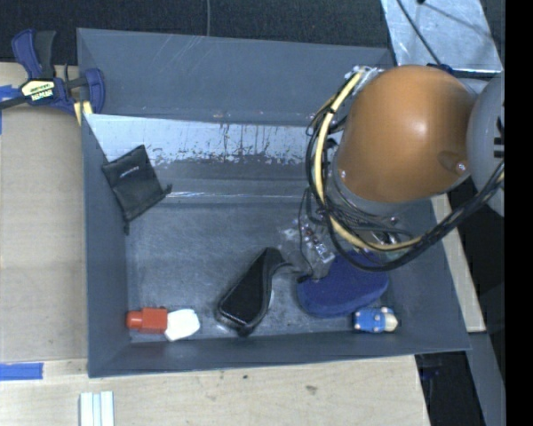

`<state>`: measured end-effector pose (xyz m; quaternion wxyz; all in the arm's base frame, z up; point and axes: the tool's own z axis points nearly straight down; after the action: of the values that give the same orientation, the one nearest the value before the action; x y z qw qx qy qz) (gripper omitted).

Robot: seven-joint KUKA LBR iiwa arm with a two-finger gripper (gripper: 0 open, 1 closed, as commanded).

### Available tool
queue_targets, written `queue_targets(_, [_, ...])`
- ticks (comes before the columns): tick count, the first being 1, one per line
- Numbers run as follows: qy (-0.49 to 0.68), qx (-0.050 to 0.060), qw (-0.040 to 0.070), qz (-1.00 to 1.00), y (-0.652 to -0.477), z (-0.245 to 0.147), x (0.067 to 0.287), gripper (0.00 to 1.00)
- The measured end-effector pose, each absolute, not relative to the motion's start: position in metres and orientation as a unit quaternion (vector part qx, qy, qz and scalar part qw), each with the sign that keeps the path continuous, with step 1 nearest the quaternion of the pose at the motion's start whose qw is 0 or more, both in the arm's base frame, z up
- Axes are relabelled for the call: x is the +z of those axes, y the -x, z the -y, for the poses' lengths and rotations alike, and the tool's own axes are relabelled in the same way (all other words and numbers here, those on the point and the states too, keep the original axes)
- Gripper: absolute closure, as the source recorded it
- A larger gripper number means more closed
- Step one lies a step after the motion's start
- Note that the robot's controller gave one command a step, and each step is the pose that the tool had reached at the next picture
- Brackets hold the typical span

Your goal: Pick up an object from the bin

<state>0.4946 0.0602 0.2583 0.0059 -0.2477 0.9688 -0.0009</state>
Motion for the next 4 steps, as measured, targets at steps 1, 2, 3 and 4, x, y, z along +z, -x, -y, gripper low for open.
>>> queue_targets(1, [0.248,0.0,0.002,-0.969,-0.493,-0.061,0.254,0.0])
queue_targets(2, [0.239,0.001,-0.002,-0.971,-0.517,-0.071,0.165,0.0])
queue_targets(3, [0.092,-0.002,-0.006,-0.996,-0.516,-0.054,0.076,0.0])
queue_targets(4, [0.091,-0.002,-0.001,-0.996,-0.516,-0.054,0.073,1.0])
